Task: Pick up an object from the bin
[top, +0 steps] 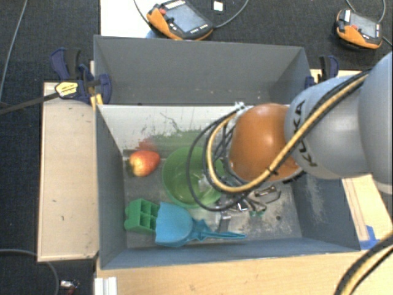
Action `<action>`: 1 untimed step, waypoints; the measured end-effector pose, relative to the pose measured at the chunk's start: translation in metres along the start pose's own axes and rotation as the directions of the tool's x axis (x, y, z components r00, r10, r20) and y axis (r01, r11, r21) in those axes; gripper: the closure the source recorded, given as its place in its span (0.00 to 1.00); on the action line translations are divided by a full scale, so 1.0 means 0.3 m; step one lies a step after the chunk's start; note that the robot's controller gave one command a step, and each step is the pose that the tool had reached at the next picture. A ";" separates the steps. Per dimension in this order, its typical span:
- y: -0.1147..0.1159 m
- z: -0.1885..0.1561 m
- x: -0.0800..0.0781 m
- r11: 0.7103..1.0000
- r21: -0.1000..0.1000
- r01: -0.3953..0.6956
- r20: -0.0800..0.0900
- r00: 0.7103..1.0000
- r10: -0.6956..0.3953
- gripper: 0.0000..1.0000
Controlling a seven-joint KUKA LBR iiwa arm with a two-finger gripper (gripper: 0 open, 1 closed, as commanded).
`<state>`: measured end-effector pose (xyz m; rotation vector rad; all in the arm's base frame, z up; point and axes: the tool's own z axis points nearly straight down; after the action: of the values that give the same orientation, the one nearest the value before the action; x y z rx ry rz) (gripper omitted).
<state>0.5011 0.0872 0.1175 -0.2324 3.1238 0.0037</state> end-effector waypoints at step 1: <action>0.009 -0.270 0.064 0.950 0.000 -0.312 -0.004 0.950 0.312 0.00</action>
Offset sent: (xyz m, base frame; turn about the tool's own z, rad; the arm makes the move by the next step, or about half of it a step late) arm 0.0077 0.0008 0.0359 -0.0231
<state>0.4811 0.0868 0.1983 0.2651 3.1254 0.0064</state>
